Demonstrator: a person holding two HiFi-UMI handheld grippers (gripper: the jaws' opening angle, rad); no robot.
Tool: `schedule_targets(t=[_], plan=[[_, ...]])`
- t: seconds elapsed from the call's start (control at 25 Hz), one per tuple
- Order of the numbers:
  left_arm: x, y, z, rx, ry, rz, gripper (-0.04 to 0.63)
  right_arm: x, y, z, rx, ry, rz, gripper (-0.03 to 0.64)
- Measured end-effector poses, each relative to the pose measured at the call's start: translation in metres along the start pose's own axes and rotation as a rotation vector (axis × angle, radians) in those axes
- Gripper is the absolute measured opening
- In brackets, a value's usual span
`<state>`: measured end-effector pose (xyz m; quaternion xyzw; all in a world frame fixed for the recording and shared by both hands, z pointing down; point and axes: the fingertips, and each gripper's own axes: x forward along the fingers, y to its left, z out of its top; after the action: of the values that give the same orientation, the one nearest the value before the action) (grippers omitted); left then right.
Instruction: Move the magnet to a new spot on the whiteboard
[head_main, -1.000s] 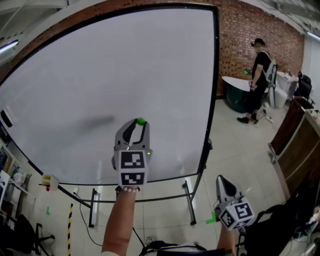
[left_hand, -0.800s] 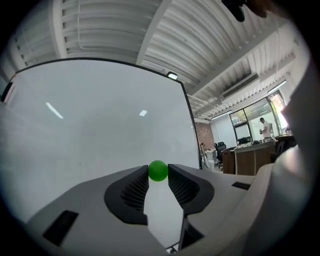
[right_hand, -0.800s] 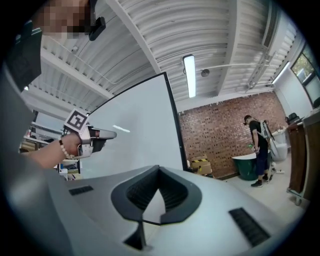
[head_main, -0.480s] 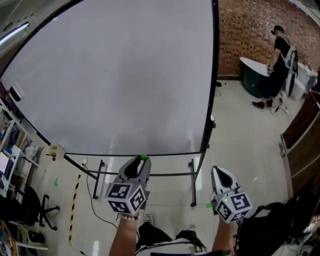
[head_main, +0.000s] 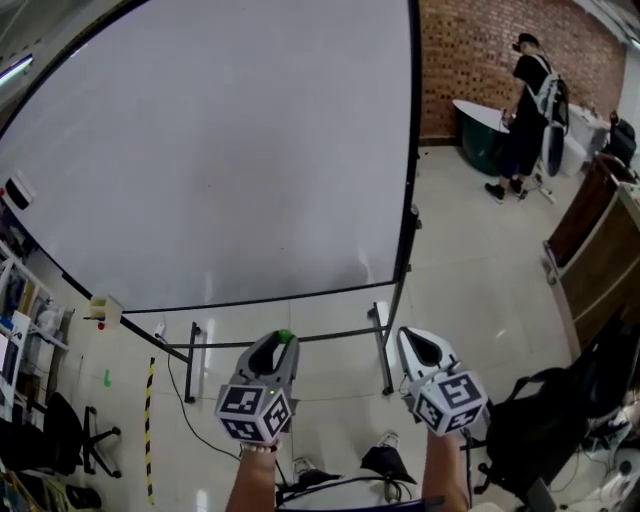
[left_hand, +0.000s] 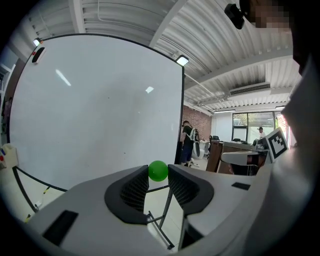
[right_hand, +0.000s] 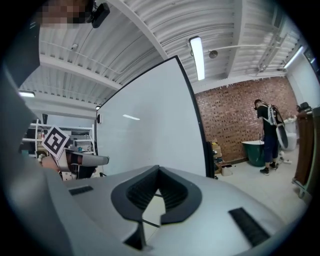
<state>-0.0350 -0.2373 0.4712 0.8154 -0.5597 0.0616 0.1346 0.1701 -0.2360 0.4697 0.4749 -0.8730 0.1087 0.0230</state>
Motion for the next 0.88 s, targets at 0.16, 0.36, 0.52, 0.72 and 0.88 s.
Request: schedule_targets(t=[0.16,0.36,0.52,0.72,0.88], plan=[[-0.027,0.022,-0.01,-0.007,-0.004,-0.031,0.124,-0.003,0.044,-0.002,-0.03,0.013,-0.045,0.018],[-0.061,0.053,-0.021,-0.013,0.006,-0.056,0.124,-0.007,0.091,-0.013,0.0,0.032,-0.116,0.018],[-0.076,0.066,-0.02,0.019,-0.001,-0.072,0.124,-0.009,0.108,-0.016,0.027,0.017,-0.158,0.018],[-0.088,0.08,-0.014,0.034,-0.02,-0.073,0.124,-0.005,0.126,-0.008,0.0,-0.002,-0.162,0.018],[-0.088,0.082,-0.01,0.032,-0.026,-0.07,0.124,-0.005,0.132,-0.001,-0.023,-0.006,-0.154,0.018]])
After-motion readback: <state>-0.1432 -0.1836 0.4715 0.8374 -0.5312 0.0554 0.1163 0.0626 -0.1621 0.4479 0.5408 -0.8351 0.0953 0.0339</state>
